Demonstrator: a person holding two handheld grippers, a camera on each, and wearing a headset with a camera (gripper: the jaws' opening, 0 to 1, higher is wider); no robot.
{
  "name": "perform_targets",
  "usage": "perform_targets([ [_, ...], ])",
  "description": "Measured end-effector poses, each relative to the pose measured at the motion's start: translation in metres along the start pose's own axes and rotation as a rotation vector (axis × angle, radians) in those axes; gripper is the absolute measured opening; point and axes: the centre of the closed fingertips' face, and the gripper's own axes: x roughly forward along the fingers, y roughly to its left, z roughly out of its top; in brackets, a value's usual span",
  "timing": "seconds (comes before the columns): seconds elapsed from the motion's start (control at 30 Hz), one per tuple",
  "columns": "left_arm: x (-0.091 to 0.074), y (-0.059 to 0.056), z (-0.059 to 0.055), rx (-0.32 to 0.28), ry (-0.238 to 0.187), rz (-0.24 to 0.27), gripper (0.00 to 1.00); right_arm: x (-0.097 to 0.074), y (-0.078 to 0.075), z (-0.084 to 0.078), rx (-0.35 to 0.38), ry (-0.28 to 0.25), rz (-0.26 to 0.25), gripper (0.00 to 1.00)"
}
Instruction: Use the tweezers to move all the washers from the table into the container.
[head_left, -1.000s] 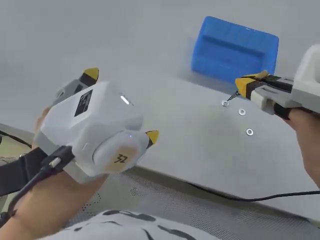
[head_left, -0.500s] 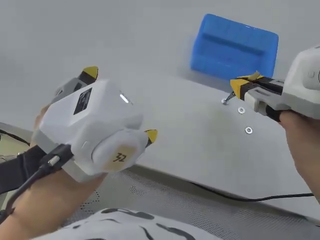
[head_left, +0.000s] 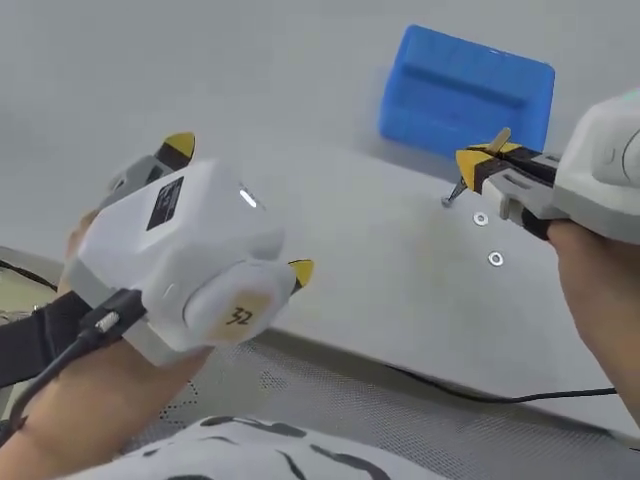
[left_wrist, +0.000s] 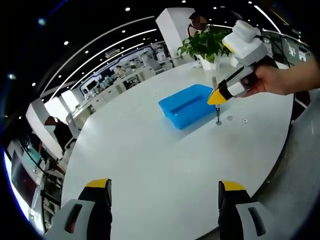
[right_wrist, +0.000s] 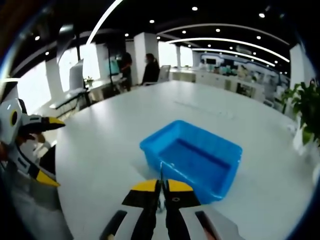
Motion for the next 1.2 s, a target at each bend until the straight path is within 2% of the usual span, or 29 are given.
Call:
perform_targets([
  [0.17, 0.0, 0.0, 0.0, 0.0, 0.0, -0.001, 0.9, -0.005, 0.003, 0.001, -0.009, 0.03, -0.008, 0.02],
  [0.27, 0.0, -0.001, 0.0, 0.001, -0.002, -0.003, 0.9, -0.007, 0.007, 0.001, -0.007, 0.046, 0.005, 0.02],
  [0.47, 0.0, -0.002, 0.0, 0.005, -0.002, -0.004, 0.9, -0.015, 0.009, 0.005, -0.011, 0.049, 0.008, 0.02],
  [0.6, -0.001, -0.002, 0.001, 0.003, -0.005, -0.005, 0.9, -0.021, 0.009, 0.013, 0.019, 0.03, 0.019, 0.02],
  [0.7, -0.001, -0.002, 0.001, 0.003, -0.006, -0.004, 0.9, -0.027, 0.01, 0.027, 0.048, -0.001, 0.035, 0.02],
  [0.87, -0.001, -0.002, 0.002, -0.003, -0.011, -0.004, 0.89, -0.033, 0.006, 0.047, 0.025, -0.041, 0.026, 0.02],
  [1.2, -0.002, 0.0, 0.002, -0.005, -0.012, 0.007, 0.9, -0.033, 0.004, 0.069, -0.02, -0.073, 0.035, 0.02],
])
